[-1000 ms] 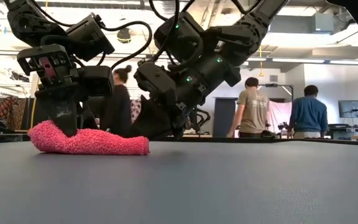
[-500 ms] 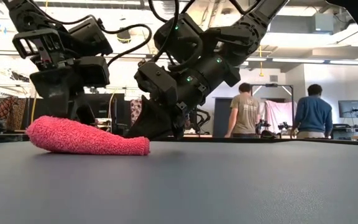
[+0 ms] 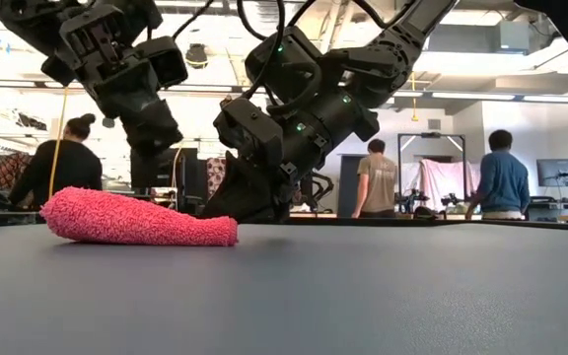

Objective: Roll towel
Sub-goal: Roll the red towel

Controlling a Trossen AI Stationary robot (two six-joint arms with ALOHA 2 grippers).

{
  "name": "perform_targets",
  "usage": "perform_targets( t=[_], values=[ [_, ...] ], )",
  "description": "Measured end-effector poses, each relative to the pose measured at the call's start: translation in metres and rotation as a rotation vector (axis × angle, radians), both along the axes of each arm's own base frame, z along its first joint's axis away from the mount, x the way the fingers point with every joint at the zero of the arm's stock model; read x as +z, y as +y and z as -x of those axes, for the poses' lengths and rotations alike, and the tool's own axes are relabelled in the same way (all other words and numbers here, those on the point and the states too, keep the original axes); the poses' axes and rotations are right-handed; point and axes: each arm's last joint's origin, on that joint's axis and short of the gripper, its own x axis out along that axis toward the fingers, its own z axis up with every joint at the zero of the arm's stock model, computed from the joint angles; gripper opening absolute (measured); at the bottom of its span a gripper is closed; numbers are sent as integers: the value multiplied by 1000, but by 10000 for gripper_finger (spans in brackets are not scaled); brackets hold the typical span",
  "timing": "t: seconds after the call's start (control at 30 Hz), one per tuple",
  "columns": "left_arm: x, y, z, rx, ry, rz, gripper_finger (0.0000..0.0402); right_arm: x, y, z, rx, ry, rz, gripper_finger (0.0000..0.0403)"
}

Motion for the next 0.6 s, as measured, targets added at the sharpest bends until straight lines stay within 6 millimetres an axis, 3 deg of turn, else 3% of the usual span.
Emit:
perform_targets(
  t=[0.13,0.43,0.6],
  values=[
    [-5,-6,-8,-6,-18,-40,84,0,0,0,12,-2,-10,21],
    [-29,-19,-21,-2,132,26,170,0,0,0,17,-4,-12,21],
    [-32,-29,-36,8,242,-116,182,0,0,0,18,-6,-14,21]
  ],
)
